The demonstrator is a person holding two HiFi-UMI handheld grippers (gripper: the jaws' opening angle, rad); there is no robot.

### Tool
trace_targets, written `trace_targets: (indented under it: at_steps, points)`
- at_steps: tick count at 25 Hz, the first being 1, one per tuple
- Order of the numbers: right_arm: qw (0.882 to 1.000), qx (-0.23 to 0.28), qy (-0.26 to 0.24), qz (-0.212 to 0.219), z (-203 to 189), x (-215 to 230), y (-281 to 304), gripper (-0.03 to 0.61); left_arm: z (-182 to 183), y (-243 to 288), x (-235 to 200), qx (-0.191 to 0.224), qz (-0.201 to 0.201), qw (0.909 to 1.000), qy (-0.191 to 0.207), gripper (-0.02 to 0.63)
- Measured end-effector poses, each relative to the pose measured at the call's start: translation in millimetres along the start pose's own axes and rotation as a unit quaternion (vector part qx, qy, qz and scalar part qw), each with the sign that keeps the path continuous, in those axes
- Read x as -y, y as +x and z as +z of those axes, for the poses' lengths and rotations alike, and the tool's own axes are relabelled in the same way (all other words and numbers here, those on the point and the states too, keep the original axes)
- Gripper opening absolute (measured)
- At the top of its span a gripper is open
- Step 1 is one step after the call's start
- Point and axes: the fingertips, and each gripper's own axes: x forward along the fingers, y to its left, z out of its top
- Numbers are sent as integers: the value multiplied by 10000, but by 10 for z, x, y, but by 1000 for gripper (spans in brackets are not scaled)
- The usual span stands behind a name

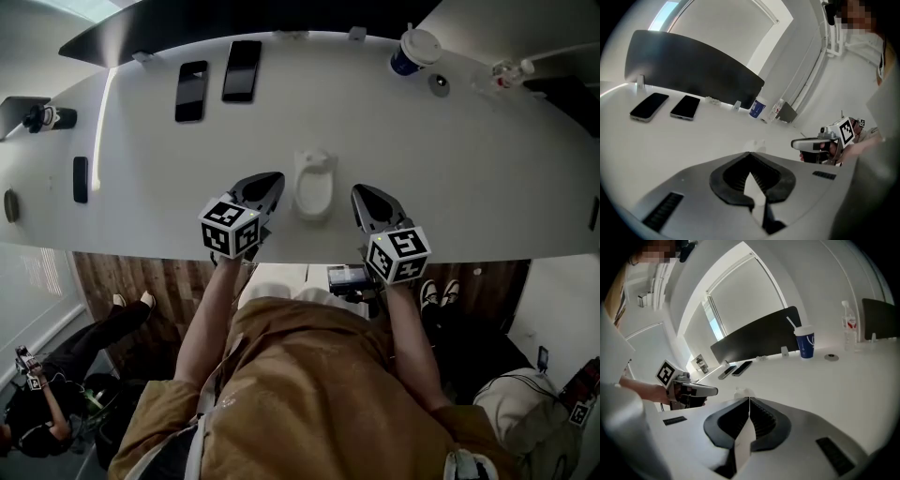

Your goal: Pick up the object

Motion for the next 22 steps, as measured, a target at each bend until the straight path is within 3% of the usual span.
trace_targets:
  at_steps: [4, 11, 18, 22]
  points:
    - [9980, -408, 480, -2, -148, 42, 65, 11, -36, 7, 9, -85, -256, 9988, -406, 6]
    - [9886, -836, 1142, 515, -276, 20, 194, 11, -125, 44, -15, -256, -642, 9927, -987, 6]
    - [9821, -1055, 1353, 783, -305, 52, 276, 15, -217, 101, 11, -496, -961, 9850, -1344, 8]
    - [9742, -1173, 1652, 991, -329, 33, 319, 87, -224, 136, 40, -544, -1075, 9826, -1411, 58]
